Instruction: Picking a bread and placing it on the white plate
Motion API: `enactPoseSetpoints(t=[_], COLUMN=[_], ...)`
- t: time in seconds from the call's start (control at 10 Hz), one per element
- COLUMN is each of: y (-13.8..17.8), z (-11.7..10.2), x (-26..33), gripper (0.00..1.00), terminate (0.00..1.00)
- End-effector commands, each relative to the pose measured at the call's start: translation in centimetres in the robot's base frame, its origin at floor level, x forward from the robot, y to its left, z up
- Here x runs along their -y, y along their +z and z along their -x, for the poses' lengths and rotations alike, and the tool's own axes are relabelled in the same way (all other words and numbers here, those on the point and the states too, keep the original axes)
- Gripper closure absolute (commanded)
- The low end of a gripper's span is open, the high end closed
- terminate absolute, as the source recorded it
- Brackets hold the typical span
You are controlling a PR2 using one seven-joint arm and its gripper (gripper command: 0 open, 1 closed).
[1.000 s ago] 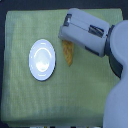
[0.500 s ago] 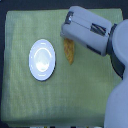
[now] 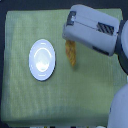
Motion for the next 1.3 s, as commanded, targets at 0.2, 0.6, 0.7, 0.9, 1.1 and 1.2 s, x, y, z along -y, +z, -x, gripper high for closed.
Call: enactPoseSetpoints(t=[0.2,0.6,0.7,0.9,1.1,1.2], y=[7.4,7.6,7.6,7.0,5.8,4.9], z=[2.4,1.2,0.9,0.9,2.2,3.7], x=[-6.1,-15.8,-18.0,-20.3,-21.1,-21.1], gripper=[1.0,1.0,1.0,1.0,1.0,1.0], terminate=[0.0,0.0,0.0,0.0,0.0,0.0])
